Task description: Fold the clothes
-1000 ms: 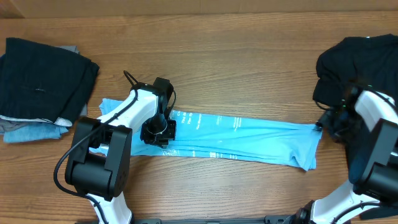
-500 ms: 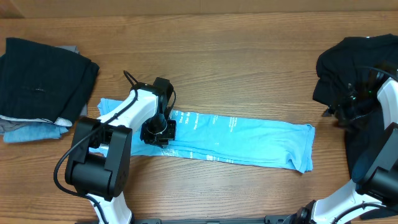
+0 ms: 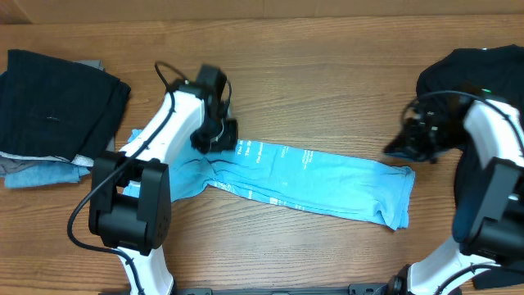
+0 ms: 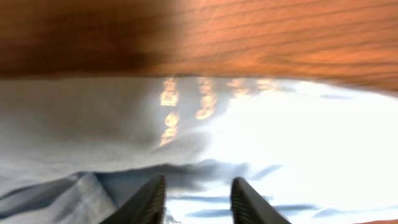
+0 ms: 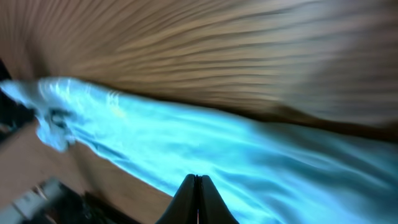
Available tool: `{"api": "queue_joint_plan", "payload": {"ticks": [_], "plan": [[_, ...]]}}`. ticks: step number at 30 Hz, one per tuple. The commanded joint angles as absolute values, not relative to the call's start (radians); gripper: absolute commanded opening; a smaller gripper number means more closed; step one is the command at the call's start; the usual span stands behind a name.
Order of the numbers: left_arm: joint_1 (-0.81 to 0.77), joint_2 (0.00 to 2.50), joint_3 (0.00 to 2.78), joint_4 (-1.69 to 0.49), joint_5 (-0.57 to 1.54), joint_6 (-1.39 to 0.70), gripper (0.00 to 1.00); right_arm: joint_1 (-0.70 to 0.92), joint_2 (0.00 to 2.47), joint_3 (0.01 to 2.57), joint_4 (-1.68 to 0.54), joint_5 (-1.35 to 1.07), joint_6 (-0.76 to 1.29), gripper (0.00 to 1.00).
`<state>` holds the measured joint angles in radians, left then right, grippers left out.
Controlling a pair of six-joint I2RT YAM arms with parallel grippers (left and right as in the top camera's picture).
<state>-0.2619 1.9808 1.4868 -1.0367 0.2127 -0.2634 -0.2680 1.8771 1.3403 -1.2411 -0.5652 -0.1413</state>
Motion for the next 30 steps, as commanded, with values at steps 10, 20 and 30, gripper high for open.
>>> {"api": "queue_joint_plan", "payload": {"ticks": [10, 20, 30], "plan": [[-0.133, 1.979, 1.611, -1.273, -0.056, -0.301, 0.49, -0.075, 1.874, 1.213, -1.102, -0.467, 0.079, 0.04], [0.097, 1.991, 1.491, -1.145, 0.001, -0.292, 0.41, -0.094, 1.874, 1.113, -1.105, -0.257, 0.226, 0.04], [0.099, 1.991, 1.391, -1.008, -0.010, -0.292, 0.38, -0.102, 1.876, 1.033, -1.039, -0.146, 0.308, 0.04]]}}
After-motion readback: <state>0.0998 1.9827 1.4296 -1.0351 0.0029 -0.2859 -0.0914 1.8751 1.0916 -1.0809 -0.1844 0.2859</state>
